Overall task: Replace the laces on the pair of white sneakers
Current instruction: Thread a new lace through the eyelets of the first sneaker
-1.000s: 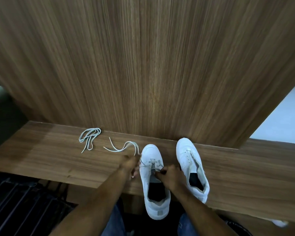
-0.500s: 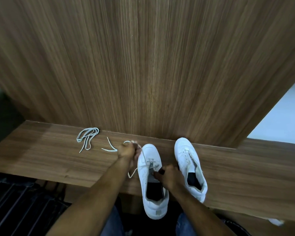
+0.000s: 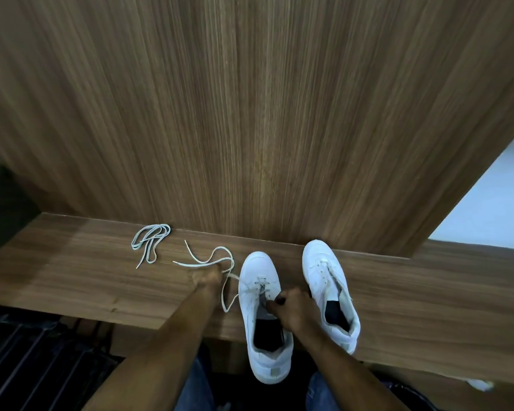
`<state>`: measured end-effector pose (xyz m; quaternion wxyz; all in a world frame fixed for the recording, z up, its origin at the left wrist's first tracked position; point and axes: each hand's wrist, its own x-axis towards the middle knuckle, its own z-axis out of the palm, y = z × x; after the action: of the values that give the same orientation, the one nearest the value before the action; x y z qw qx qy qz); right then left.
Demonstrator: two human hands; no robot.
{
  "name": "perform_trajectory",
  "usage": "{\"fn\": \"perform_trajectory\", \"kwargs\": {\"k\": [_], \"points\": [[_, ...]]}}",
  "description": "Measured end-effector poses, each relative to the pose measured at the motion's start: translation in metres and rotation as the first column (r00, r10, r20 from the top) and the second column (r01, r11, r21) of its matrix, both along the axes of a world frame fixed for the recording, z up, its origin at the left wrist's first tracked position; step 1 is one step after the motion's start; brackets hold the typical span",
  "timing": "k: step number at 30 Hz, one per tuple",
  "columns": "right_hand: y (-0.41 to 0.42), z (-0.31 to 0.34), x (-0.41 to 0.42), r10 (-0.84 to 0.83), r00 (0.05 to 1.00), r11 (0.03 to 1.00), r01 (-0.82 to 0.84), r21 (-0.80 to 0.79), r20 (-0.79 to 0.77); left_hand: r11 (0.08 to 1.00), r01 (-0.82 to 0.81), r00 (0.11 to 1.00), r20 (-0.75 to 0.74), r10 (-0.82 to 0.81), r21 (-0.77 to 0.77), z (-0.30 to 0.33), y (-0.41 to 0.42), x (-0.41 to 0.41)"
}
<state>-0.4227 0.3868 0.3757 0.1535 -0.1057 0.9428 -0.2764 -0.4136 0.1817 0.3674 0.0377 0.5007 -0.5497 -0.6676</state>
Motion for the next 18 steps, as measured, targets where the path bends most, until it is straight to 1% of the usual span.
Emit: {"fn": "perform_trajectory", "kwargs": {"k": [1,2,3,4,6,8,9,10,11,12,13,14,15,16,17,18], "points": [[0.000,-0.001,0.000,-0.009,1.000,1.000,0.009,-0.002,0.000,0.987,0.046,0.997,0.070,-0.035,-0.156,0.000,0.004,0.004],[0.001,-0.001,0.000,-0.013,1.000,1.000,0.013,0.000,0.001,0.930,0.127,0.982,0.179,-0.067,-0.345,-0.003,0.008,0.007],[0.001,-0.001,0.000,-0.011,1.000,1.000,0.011,0.000,0.005,0.840,0.226,0.956,0.276,-0.095,-0.493,-0.005,0.012,0.010],[0.000,-0.001,0.000,-0.006,1.000,1.000,0.006,-0.001,0.011,0.760,0.331,0.931,0.326,-0.165,-0.560,-0.005,0.016,0.012],[0.000,-0.002,0.000,-0.004,1.000,1.000,0.004,-0.007,0.016,0.596,0.547,0.837,0.405,-0.369,-0.588,-0.010,0.020,0.010],[0.000,0.000,0.000,-0.004,1.000,1.000,0.004,-0.008,0.011,0.427,0.729,0.681,0.503,-0.533,-0.535,-0.014,0.025,0.009],[0.000,0.000,0.000,-0.003,1.000,1.000,0.003,-0.011,0.012,0.350,0.780,0.618,0.549,-0.563,-0.519,-0.015,0.028,0.009],[0.000,0.000,0.000,-0.003,1.000,1.000,0.003,-0.012,0.015,0.297,0.808,0.579,0.590,-0.563,-0.509,-0.014,0.032,0.011],[-0.001,0.000,0.001,-0.006,1.000,1.000,0.006,-0.012,0.020,0.263,0.822,0.558,0.624,-0.547,-0.505,-0.015,0.034,0.011],[-0.001,0.000,0.001,-0.014,1.000,1.000,0.014,-0.010,0.020,0.260,0.813,0.569,0.617,-0.544,-0.521,-0.017,0.036,0.010],[-0.001,0.001,0.002,-0.020,1.000,1.000,0.020,-0.010,0.020,0.289,0.811,0.574,0.601,-0.556,-0.509,-0.018,0.035,0.008],[0.000,0.001,0.001,-0.023,1.000,1.000,0.023,-0.007,0.021,0.354,0.802,0.591,0.556,-0.585,-0.481,-0.021,0.034,0.006],[0.000,0.001,0.001,-0.023,0.999,1.000,0.023,-0.003,0.025,0.443,0.772,0.631,0.473,-0.615,-0.455,-0.018,0.032,0.005],[0.000,0.002,0.001,-0.019,0.999,1.000,0.019,-0.002,0.033,0.565,0.715,0.696,0.349,-0.628,-0.411,-0.016,0.028,0.002],[0.000,0.002,0.000,-0.012,0.999,1.000,0.012,0.002,0.044,0.682,0.639,0.765,0.203,-0.611,-0.355,-0.010,0.027,0.001],[-0.001,0.003,-0.002,-0.001,0.998,1.000,0.000,0.005,0.055,0.762,0.577,0.810,0.086,-0.580,-0.296,0.000,0.025,-0.001]]}}
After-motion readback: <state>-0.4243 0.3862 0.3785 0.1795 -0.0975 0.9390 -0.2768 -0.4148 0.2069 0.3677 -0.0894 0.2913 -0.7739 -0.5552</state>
